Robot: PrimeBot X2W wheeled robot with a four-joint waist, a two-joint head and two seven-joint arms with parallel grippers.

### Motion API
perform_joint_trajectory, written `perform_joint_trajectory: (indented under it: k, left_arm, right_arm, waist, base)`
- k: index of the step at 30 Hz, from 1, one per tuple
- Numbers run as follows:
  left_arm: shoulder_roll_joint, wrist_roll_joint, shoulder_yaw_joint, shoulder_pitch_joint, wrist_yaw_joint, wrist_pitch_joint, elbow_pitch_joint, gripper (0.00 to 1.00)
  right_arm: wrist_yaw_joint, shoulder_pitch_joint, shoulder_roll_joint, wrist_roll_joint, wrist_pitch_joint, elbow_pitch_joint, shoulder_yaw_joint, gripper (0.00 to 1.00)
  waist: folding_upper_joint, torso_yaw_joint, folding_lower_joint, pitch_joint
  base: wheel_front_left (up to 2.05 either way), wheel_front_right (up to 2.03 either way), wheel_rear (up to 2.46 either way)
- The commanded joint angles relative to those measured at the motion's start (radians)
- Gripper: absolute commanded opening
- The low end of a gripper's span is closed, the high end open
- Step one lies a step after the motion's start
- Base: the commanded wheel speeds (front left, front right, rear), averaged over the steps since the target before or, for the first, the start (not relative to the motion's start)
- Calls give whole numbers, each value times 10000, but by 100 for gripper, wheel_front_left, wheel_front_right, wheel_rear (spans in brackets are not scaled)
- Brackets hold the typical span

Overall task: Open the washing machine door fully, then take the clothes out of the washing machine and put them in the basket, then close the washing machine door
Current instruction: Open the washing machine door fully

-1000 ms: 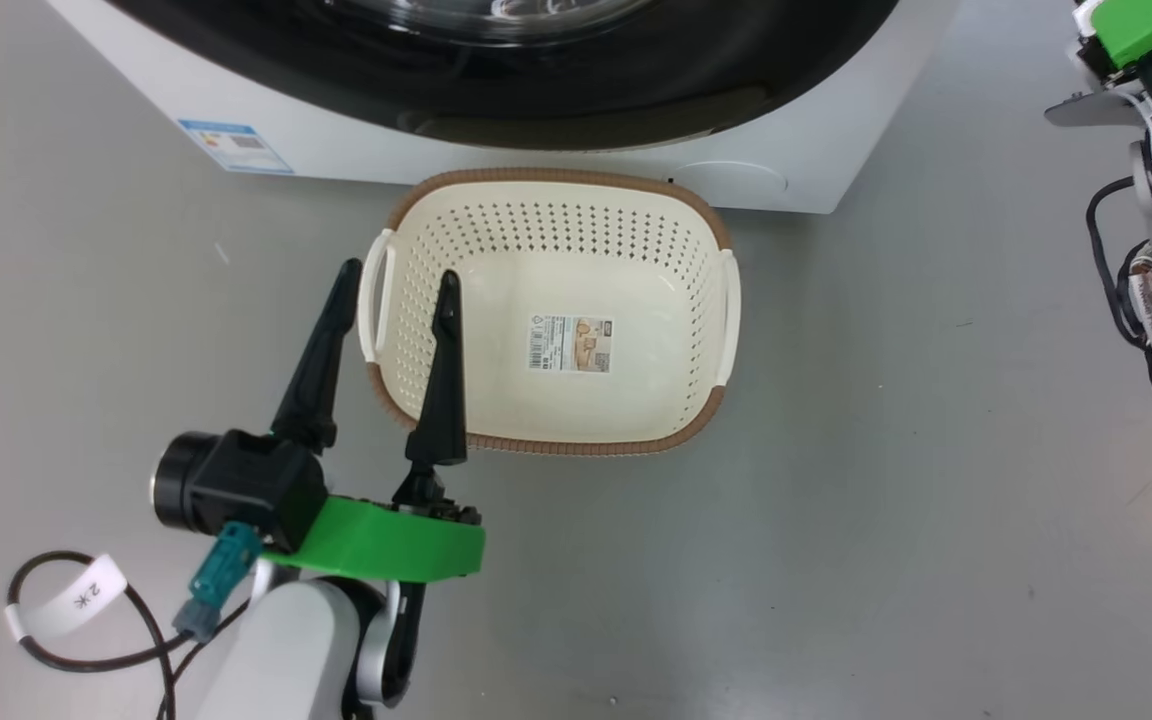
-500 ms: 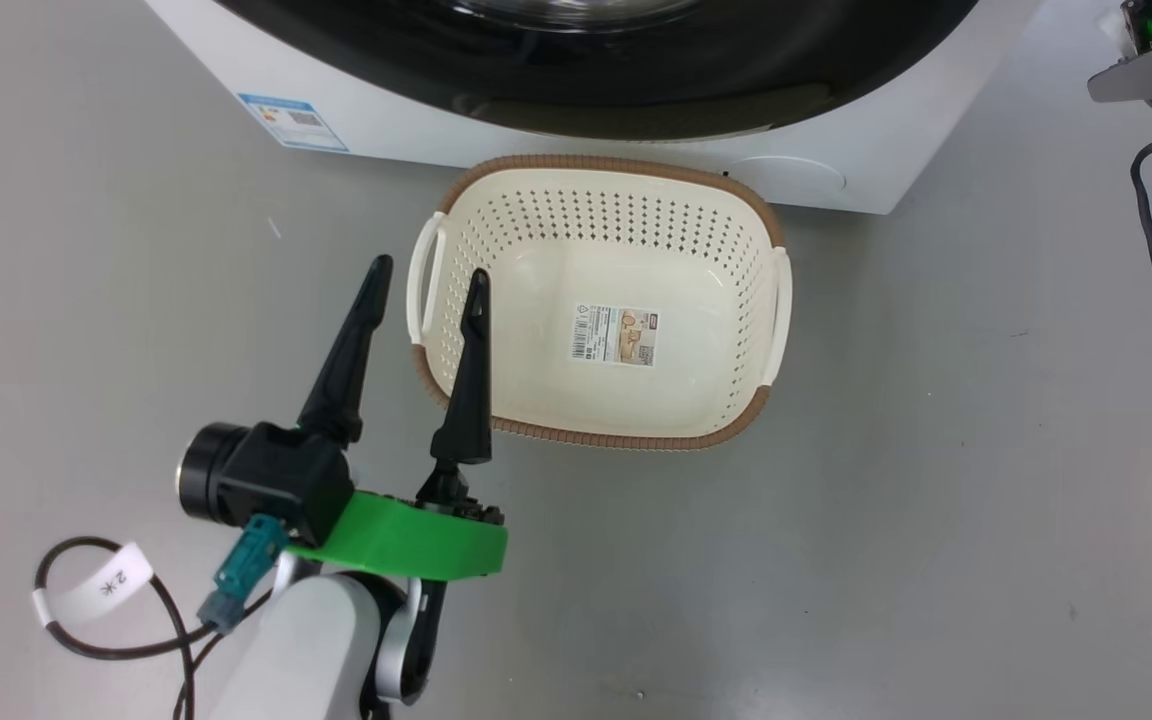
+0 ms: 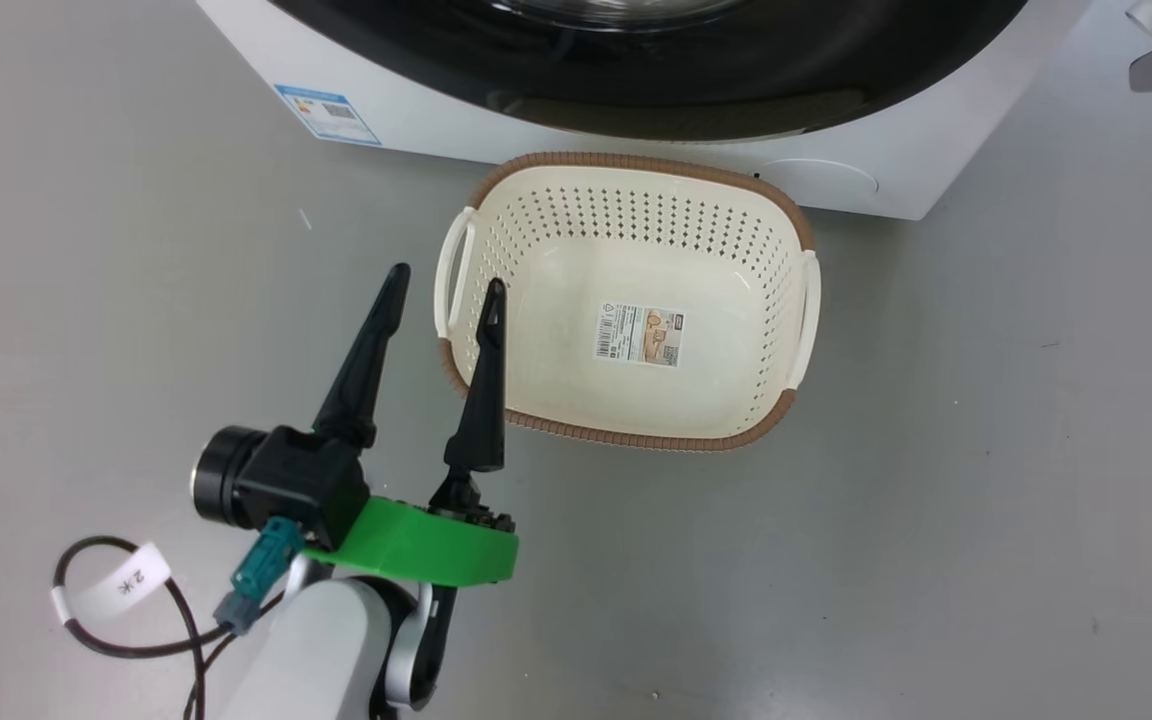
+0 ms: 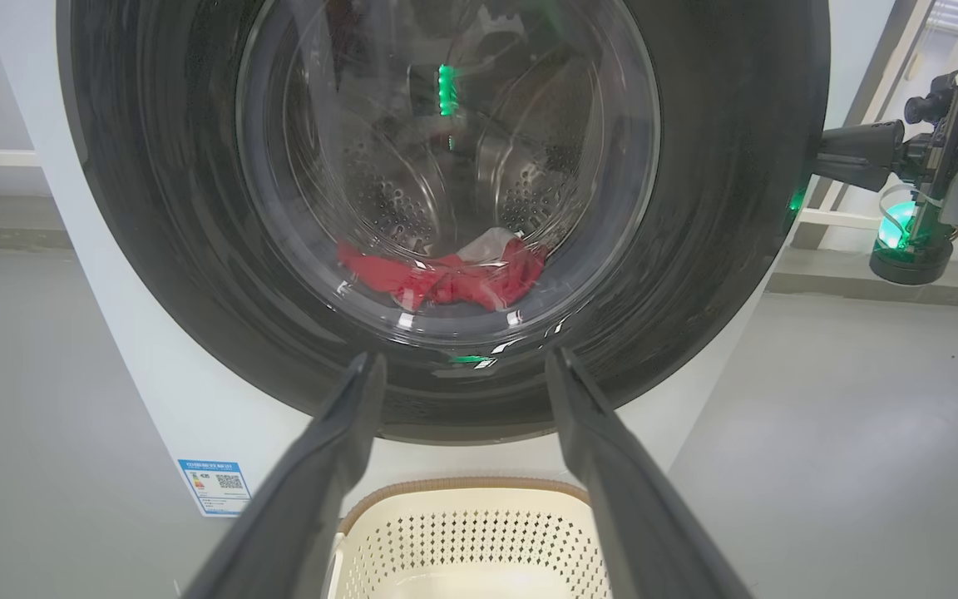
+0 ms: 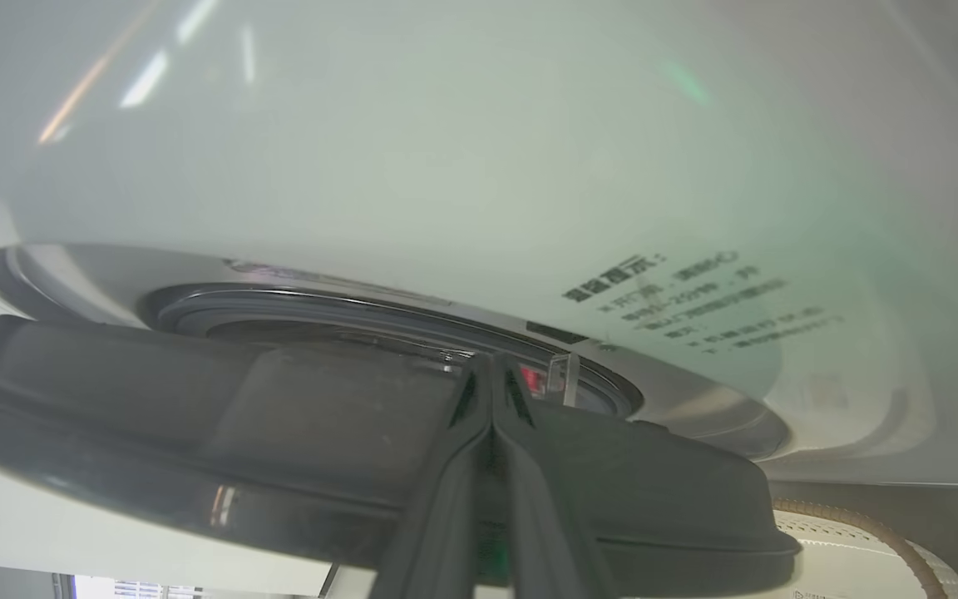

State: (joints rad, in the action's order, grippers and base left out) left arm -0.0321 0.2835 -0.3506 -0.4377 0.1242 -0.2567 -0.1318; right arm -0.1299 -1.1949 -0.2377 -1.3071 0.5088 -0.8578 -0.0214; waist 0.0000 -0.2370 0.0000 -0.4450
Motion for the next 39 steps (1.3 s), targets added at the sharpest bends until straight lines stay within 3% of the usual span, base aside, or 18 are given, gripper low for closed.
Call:
perform_joint_trajectory:
  k: [1,16,39]
  left_arm:
    - [-181,69,270,-166,70,-51,210,100]
    - [-181,61,228,-235,14,-51,77,100]
    - [-181,-68,535,-34,1,-51,-23,100]
  right_arm:
    - [-8,-248,175,-108,129,219,27,0]
    - [-8,-49,270,-478,1425,234,94,0]
    - [-8,1208,721,-766,2272,1014,84,0]
  waist:
    - [0,-1,0,4]
    - [0,13,0,109]
    - [0,473,0,746]
  base:
    - [0,0,0]
    - [0,0,0]
    - [0,0,0]
